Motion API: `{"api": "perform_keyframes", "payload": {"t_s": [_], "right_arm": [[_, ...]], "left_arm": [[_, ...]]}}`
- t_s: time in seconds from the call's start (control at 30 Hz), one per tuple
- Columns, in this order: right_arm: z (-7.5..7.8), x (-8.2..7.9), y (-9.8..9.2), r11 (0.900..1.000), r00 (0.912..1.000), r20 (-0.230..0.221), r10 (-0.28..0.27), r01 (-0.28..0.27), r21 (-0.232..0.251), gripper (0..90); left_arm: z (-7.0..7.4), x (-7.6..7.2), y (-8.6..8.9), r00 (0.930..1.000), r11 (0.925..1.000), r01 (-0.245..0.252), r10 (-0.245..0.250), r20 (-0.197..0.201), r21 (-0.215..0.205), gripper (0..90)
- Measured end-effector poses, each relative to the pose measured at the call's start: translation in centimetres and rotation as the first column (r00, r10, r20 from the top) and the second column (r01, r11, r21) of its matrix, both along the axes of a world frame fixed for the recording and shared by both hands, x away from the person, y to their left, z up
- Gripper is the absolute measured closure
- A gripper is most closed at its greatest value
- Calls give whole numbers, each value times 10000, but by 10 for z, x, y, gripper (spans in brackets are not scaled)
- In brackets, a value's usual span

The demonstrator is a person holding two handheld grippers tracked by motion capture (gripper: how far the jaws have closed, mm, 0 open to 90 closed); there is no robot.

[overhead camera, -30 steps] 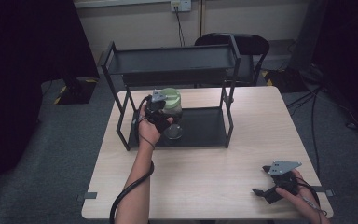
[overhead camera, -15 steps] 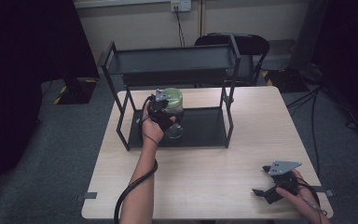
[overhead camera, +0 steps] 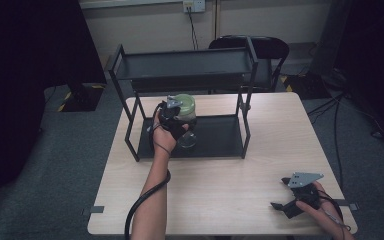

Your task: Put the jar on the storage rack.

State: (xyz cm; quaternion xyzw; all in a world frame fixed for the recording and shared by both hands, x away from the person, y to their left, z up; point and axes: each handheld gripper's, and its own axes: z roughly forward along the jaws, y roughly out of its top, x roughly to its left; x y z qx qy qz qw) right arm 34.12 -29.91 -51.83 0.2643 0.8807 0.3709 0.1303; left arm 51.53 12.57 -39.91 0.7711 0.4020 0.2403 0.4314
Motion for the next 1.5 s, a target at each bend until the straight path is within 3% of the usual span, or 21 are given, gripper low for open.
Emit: {"api": "perform_keyframes", "payload": {"t_s": [0.47,0.8,1.2,1.5], "right_arm": [[0,0,0,10000,10000,-2,-2,2,-1,0],[0,0,0,10000,10000,-1,-4,4,1,0],[0,0,0,10000,10000,-2,-4,4,0,0],[0,0,0,10000,10000,0,0,0,-1,0]], "left_arm": [[-5,0,-1,9997,9998,-65,70,244,-203,104],[-4,0,-1,9999,9997,-90,93,109,-213,99],[-4,-3,6,9996,9974,-162,145,-248,-697,56],[-3,-8,10,9991,9968,-160,129,-404,-788,54]]}}
